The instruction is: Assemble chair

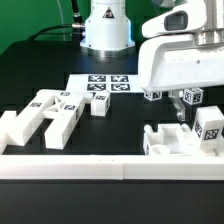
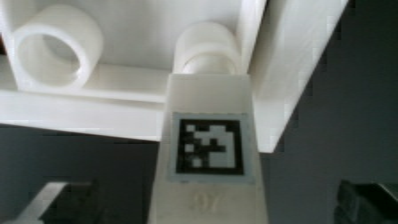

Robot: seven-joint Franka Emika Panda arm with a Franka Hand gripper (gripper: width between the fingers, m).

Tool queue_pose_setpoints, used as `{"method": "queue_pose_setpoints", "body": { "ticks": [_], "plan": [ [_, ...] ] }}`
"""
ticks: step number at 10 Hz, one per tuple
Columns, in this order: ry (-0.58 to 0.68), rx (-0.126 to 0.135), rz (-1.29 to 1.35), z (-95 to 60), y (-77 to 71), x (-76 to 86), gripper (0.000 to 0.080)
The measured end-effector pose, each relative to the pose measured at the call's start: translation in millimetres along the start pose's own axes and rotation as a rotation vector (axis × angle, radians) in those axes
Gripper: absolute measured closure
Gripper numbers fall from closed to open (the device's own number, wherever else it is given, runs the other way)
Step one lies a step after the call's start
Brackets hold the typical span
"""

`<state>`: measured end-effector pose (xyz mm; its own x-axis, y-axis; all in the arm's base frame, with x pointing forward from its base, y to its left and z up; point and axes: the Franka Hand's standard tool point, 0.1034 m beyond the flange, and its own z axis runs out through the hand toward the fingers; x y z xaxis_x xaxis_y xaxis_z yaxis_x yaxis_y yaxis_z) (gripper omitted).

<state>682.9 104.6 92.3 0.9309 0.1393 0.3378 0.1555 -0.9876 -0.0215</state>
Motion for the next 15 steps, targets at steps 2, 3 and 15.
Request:
{"method": "queue_pose_setpoints", "body": {
  "ticks": [2,3,15],
  "plan": [
    [-0.001,-0.001,-0.008,-11.4,2.9,5.5,0.0151],
    [-0.001,-0.002,-0.009,-14.7,3.8,7.4,0.0151],
    [-0.483,0.018,-0.001,-0.1,9.5,3.8,0.0151]
  ]
}}
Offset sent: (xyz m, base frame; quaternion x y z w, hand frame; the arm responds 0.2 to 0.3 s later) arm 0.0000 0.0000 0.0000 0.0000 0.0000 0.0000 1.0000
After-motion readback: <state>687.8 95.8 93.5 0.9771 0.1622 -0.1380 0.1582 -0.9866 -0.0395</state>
